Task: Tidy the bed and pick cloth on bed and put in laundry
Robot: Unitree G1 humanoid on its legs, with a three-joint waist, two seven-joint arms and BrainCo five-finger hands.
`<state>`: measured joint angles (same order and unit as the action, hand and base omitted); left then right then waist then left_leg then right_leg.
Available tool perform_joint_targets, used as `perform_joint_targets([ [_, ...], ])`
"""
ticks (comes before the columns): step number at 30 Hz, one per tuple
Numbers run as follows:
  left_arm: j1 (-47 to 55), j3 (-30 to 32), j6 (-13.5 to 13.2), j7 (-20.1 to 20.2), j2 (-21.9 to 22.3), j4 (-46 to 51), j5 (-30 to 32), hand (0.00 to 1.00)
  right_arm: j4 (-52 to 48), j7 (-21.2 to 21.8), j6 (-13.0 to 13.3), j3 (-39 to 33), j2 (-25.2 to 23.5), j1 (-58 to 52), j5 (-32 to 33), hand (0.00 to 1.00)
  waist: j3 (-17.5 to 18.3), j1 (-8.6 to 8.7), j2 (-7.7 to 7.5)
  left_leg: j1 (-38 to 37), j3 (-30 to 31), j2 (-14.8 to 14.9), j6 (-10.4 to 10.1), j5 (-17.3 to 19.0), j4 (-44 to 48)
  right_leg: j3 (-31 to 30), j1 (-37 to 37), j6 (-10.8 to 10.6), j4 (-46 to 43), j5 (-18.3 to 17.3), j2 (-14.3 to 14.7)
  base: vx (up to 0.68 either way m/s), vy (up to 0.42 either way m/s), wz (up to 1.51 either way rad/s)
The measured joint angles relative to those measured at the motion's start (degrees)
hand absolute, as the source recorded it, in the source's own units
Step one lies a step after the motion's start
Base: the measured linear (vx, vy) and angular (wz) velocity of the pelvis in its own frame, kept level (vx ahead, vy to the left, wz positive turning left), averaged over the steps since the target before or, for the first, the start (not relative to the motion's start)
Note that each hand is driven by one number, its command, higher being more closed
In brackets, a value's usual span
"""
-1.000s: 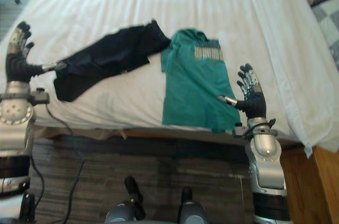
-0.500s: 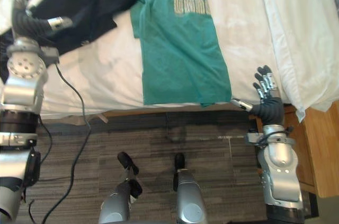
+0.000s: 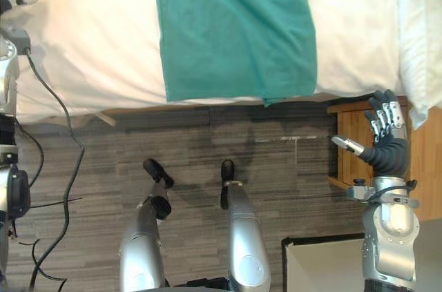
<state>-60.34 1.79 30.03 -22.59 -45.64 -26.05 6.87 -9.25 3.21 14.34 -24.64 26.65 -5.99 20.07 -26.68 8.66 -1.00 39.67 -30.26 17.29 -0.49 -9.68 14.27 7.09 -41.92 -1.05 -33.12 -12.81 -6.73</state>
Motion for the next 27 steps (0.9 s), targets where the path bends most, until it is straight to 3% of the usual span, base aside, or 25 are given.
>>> perform_joint_targets([
  [1,-1.67,0.05,1.38,0.8,-0.31,0.03,4.86,1.0,0.03,0.02,0.01,-0.05,1.4,0.46,0.11,0.0,-0.82,-0.06,-0.27,1.61,0.15,0.04,0.2,0.13,0.88,0.02,-1.75,-0.15,-1.31,-0.27,-0.32,-0.01,-0.047,0.09],
  [3,-3.05,0.15,2.62,4.46,-0.64,-0.14,12.27,1.0,0.1,0.14,0.02,-0.11,2.24,2.34,1.25,0.0,-1.97,0.03,-0.13,3.39,0.67,0.44,0.61,0.44,2.34,0.24,-2.98,-0.18,-2.08,-0.3,-0.36,0.0,-0.02,0.03],
  [5,-2.86,0.2,2.81,11.29,-1.15,0.1,22.67,1.0,1.37,0.19,0.42,-0.13,3.11,4.33,4.55,0.0,-2.29,-0.08,-0.17,6.18,1.29,0.98,1.02,0.8,4.15,0.56,-5.13,-0.19,-2.99,-0.29,-0.37,0.01,-0.006,0.02],
  [8,-2.63,0.0,1.89,15.96,-4.14,1.47,27.44,1.0,2.45,0.19,0.42,-0.63,4.07,6.17,6.87,0.0,-2.54,0.11,-0.13,7.66,1.78,1.32,1.25,1.1,5.13,0.67,-6.05,-0.38,-3.02,-0.14,-0.24,0.0,-0.001,0.02],
  [10,-0.99,0.37,0.84,16.45,-5.02,2.49,27.41,1.0,2.38,0.37,0.46,-0.7,4.91,6.24,7.47,0.0,-2.53,-0.03,-0.11,7.59,1.55,1.48,1.29,1.51,5.54,0.21,-6.0,-0.54,-2.67,-0.04,-0.08,0.02,0.001,-0.12],
  [11,1.43,1.29,-1.24,16.29,-5.91,2.92,24.98,1.0,2.4,0.83,0.47,-0.82,6.7,6.26,8.34,0.0,-2.5,-0.14,-0.04,7.3,1.03,1.82,1.37,2.04,5.92,-0.26,-5.66,-0.87,-1.75,0.39,0.23,0.04,0.006,-0.2],
  [13,2.27,1.78,-2.58,15.54,-6.95,3.35,21.24,1.0,2.36,1.19,0.47,-0.98,7.72,6.28,8.66,0.0,-2.47,-0.19,0.02,6.82,0.95,1.97,1.38,2.13,5.67,-0.5,-4.86,-1.08,-0.53,0.99,0.55,0.06,0.018,-0.16],
  [15,7.32,2.62,-11.48,12.03,-6.37,3.72,11.41,1.0,1.03,1.0,0.41,-0.83,7.78,6.2,8.4,0.0,-2.51,-0.52,0.11,3.04,-0.17,1.56,1.41,2.1,3.65,-0.73,-1.06,-1.5,1.99,1.78,0.39,0.11,0.025,-0.06],
  [16,8.83,2.57,-13.05,11.6,-6.05,4.15,9.88,1.0,0.46,0.94,0.41,-0.81,7.66,6.15,8.32,0.0,-2.5,-0.63,0.11,2.08,-0.42,1.38,1.4,2.1,3.28,-0.82,-0.11,-1.63,2.5,1.87,0.34,0.1,0.019,0.01],
  [18,18.89,1.98,-19.31,10.98,-1.64,11.22,1.15,1.0,-5.62,0.05,0.41,-0.78,5.33,4.57,6.29,0.0,-2.17,-1.76,0.51,-4.35,-1.49,-0.65,1.25,2.0,-0.5,-0.84,6.09,-2.16,5.79,2.18,-0.58,0.11,0.035,0.08],
  [19,20.97,1.38,-20.55,11.0,-0.46,12.95,-0.48,1.0,-6.75,-0.01,0.41,-0.68,4.49,4.19,5.39,0.0,-2.06,-2.02,0.6,-5.69,-1.78,-1.11,1.17,1.94,-1.34,-0.73,7.43,-2.24,6.45,2.21,-0.81,0.13,0.054,0.17],
  [20,27.29,-0.75,-23.2,11.76,3.29,18.09,-4.45,1.0,-8.95,-0.1,0.36,0.12,1.86,3.43,2.4,0.0,-0.72,-2.33,0.91,-8.31,-1.98,-2.44,1.01,1.58,-3.76,-0.21,10.18,-2.57,8.34,2.39,-1.5,0.15,0.06,0.19],
  [23,41.16,-6.3,-26.47,17.75,12.92,27.4,-11.16,1.0,-10.82,-1.02,-0.9,3.84,-3.11,1.41,-5.46,0.0,4.35,-3.46,0.79,-13.25,-2.19,-4.99,0.68,0.89,-8.78,0.95,15.88,-3.45,13.05,2.91,-2.48,0.17,0.052,0.18],
  [24,42.98,-7.12,-26.61,19.05,13.86,28.45,-11.89,1.0,-10.97,-1.18,-1.27,4.44,-3.54,1.04,-6.1,0.0,4.76,-3.58,0.76,-14.18,-2.11,-5.29,0.65,0.85,-9.35,1.27,17.04,-3.51,13.7,2.94,-2.59,0.2,0.043,0.29],
  [26,53.28,-11.29,-26.63,27.14,17.72,34.25,-14.83,1.0,-11.98,-1.32,-3.85,7.79,-5.25,-1.11,-9.96,0.0,8.2,-4.95,0.4,-17.67,-2.08,-6.03,0.64,0.85,-10.79,3.1,22.8,-4.1,17.46,3.37,-2.77,0.2,0.032,0.33],
  [27,54.83,-11.75,-26.64,28.14,18.1,35.4,-14.96,1.0,-12.1,-1.32,-4.15,8.18,-5.58,-1.48,-10.4,0.0,8.85,-5.2,0.21,-18.07,-2.12,-6.14,0.64,0.85,-11.08,3.36,23.49,-4.17,17.9,3.43,-2.74,0.22,0.02,0.33],
])
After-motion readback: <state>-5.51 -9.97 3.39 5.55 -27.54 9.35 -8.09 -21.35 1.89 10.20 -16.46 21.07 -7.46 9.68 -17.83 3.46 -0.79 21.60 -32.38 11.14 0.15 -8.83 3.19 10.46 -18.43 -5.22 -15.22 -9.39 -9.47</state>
